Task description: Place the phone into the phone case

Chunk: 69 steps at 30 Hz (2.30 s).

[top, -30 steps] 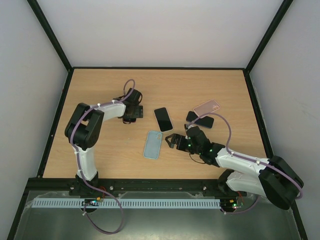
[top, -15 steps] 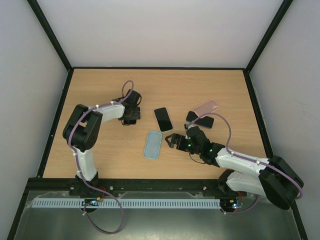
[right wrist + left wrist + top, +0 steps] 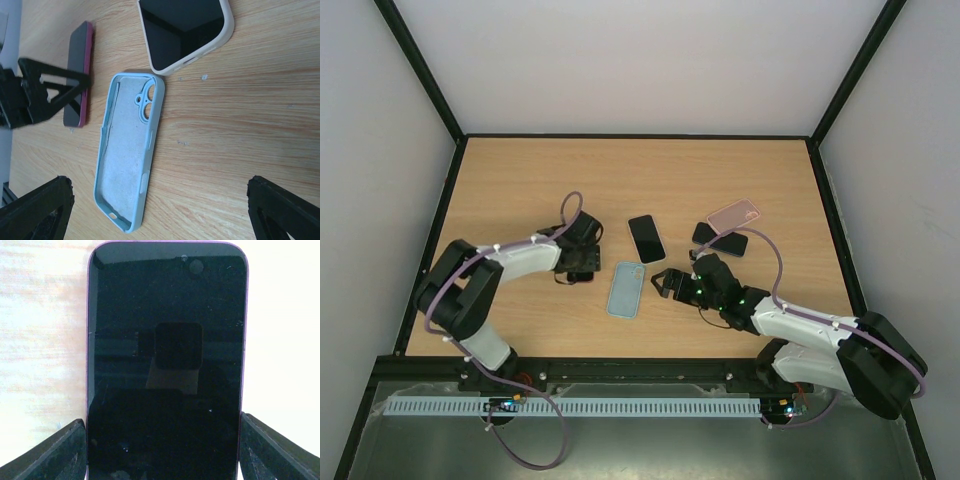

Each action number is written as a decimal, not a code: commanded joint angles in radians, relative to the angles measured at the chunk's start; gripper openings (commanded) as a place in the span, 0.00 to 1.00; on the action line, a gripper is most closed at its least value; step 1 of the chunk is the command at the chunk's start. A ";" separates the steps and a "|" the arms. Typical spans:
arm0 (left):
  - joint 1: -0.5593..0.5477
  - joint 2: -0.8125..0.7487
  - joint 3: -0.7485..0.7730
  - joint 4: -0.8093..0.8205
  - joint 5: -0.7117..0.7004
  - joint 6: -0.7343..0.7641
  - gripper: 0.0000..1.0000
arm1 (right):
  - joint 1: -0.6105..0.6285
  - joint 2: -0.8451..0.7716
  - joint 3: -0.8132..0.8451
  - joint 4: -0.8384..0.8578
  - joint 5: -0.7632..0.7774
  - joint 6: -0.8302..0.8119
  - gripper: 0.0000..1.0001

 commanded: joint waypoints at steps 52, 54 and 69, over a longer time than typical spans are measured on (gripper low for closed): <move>-0.328 -0.509 -0.367 0.363 0.170 -0.475 0.57 | 0.283 0.151 0.023 0.307 0.077 0.233 0.34; -0.329 -0.511 -0.373 0.373 0.180 -0.480 0.57 | 0.292 0.174 0.033 0.321 0.072 0.239 0.35; -0.329 -0.451 -0.361 0.432 0.236 -0.499 0.54 | 0.324 0.270 0.120 0.315 0.077 0.220 0.24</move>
